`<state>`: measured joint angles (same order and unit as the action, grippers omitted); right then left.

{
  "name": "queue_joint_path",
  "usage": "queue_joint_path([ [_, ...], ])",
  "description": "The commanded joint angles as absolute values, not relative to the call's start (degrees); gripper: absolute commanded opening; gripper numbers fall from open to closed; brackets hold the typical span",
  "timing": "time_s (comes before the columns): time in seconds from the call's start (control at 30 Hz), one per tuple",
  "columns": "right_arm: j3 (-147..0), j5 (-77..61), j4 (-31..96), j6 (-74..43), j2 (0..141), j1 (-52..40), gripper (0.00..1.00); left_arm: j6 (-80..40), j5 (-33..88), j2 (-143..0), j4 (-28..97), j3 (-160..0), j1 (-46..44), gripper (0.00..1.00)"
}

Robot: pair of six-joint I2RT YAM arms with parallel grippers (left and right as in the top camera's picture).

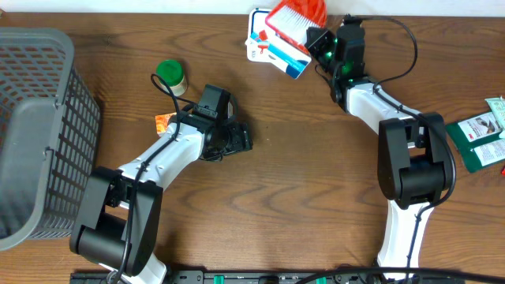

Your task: Scan the item barcode

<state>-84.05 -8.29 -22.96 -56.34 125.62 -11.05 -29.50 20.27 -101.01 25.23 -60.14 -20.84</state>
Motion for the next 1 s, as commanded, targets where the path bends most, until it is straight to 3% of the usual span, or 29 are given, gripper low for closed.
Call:
queue_joint_path([
  [0.0,-87.1,-7.8,-23.3,-55.4,125.8,-10.0,0.01,-28.1,17.2,-100.3,25.8,-60.9,-20.9,0.79],
  [0.97,-87.3,-6.9,-22.5,-55.0,125.8,-8.7,0.02,-28.1,15.9,-100.3,26.1,-60.5,-20.9,0.79],
])
